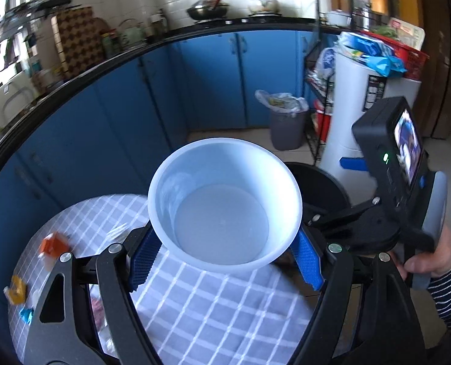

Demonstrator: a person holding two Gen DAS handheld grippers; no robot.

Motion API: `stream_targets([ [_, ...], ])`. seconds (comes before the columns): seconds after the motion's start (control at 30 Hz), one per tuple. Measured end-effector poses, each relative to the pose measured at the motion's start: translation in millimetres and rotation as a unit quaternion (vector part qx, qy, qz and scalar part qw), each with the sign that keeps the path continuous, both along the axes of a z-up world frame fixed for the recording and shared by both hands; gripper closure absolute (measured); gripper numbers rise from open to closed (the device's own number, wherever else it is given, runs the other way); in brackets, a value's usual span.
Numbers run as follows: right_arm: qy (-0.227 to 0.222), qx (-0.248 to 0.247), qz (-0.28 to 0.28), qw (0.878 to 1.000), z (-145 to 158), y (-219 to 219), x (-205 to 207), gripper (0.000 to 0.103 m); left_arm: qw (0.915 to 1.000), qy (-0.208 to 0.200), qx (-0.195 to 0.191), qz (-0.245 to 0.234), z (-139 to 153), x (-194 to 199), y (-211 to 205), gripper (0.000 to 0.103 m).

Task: Collect trash
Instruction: 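Carry bowl and lid over the black bin and open both tools to drop them, then return to the table and grasp the white snack bag with the right tool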

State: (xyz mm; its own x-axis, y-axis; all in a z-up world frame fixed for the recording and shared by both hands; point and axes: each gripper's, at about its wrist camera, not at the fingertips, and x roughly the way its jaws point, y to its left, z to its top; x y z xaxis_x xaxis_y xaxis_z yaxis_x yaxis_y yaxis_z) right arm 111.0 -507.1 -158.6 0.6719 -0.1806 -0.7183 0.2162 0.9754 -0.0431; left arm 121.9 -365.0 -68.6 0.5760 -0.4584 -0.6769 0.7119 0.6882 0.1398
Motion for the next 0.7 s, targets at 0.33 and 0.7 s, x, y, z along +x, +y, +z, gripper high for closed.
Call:
stream_targets([
  [0.33, -0.006, 0.048, -0.033, 0.998, -13.4, -41.5, -21.9, 0.007, 0.9998, 0.001, 0.012, -0.019, -10.6, 17.8, -61.2, 0.011],
  [0.7, -0.024, 0.077, 0.050, 0.995, -0.3, 17.2, -17.7, 0.007, 0.9978, 0.015, 0.021, 0.062, -18.2, 17.7, 18.4, 0.011],
])
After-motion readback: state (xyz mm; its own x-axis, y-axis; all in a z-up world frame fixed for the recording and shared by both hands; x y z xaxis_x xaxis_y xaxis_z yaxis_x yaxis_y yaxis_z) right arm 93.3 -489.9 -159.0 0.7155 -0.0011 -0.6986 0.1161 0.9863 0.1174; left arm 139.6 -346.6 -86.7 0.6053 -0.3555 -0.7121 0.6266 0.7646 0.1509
